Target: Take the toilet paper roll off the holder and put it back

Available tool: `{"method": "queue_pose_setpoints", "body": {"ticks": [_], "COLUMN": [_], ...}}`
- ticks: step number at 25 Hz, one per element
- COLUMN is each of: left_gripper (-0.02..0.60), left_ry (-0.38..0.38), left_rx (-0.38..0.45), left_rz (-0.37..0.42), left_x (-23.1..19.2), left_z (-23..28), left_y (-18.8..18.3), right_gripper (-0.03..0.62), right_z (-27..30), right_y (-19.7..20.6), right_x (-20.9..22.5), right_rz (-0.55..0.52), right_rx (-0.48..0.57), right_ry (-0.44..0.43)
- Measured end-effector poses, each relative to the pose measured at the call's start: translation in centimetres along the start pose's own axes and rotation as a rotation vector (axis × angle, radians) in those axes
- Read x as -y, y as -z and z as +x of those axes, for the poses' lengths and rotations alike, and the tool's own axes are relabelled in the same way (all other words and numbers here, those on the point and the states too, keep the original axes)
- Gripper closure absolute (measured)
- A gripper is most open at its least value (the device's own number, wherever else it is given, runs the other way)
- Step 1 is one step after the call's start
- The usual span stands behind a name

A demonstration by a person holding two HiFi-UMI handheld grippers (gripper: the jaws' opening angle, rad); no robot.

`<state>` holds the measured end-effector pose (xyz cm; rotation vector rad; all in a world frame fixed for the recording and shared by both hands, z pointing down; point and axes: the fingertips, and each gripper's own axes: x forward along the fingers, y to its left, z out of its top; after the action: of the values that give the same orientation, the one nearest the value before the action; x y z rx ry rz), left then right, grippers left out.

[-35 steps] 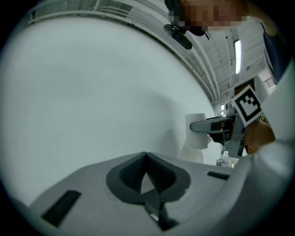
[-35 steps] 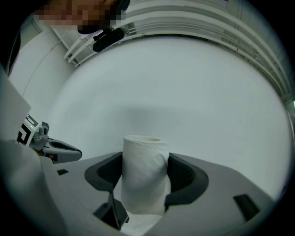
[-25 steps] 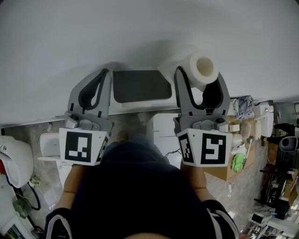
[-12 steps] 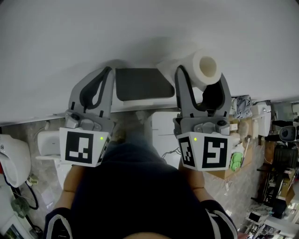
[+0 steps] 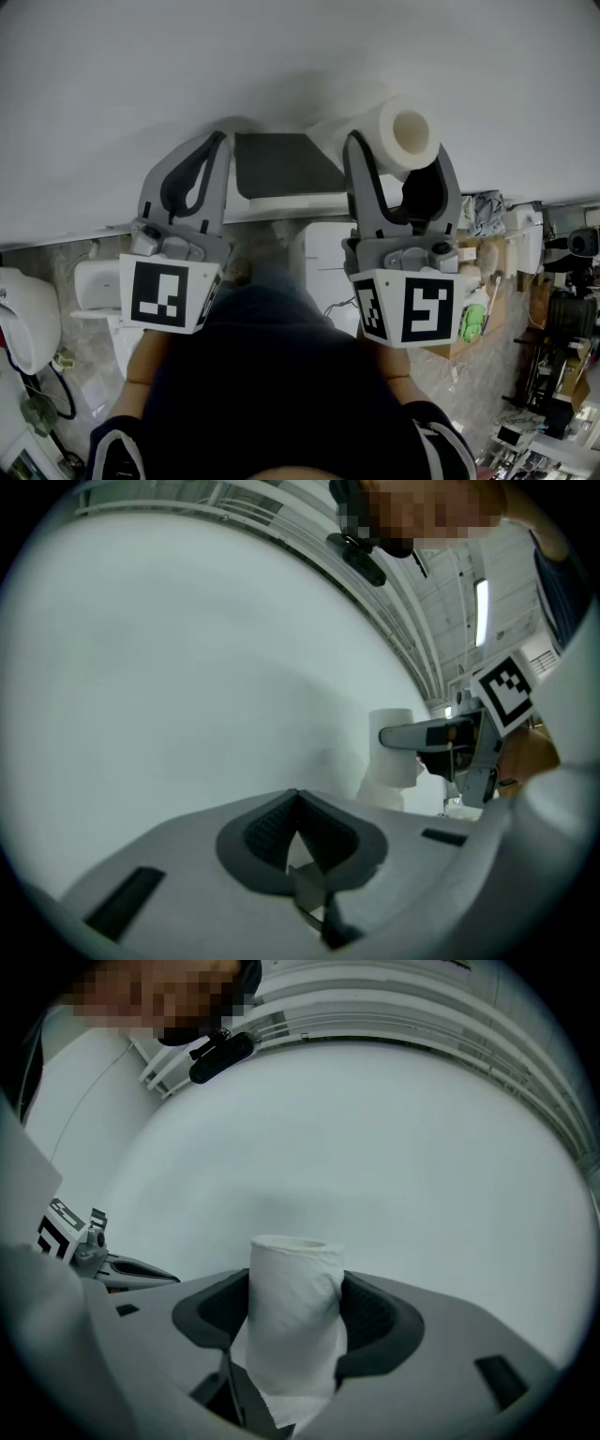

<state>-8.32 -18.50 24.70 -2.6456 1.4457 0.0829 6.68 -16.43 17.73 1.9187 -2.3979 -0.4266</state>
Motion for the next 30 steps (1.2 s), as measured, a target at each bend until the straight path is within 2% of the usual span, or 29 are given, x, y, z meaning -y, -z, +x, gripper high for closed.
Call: {"method": "queue_pose_setpoints", "body": {"ticks": [12,25,30], "left_gripper": [0.581,0.581,0.581], "left_ry": [-0.009,-0.029,-0.043], "left_rx": [-0.028,-0.032,-0.007], "left_rz": [-0.019,-0.024,0.011], "left_x": [0.1,-0.2,-0.5], "left_z": [-0.6,-1.3,-1.5], "left_y": [0.0,0.1,-0.1], "right_gripper": [0.289,0.289,0.289], "right_z": [0.4,0.7,0.9], "right_y": [-0.1,0.3,0.8], "right_x": [-2.1,-3.1,-3.4], "right_rz": [0.005,0.02,0.032], "right_rx": [0.005,0.009,0.006], "right_ry": [-0.06,-0.084,-0.098]}}
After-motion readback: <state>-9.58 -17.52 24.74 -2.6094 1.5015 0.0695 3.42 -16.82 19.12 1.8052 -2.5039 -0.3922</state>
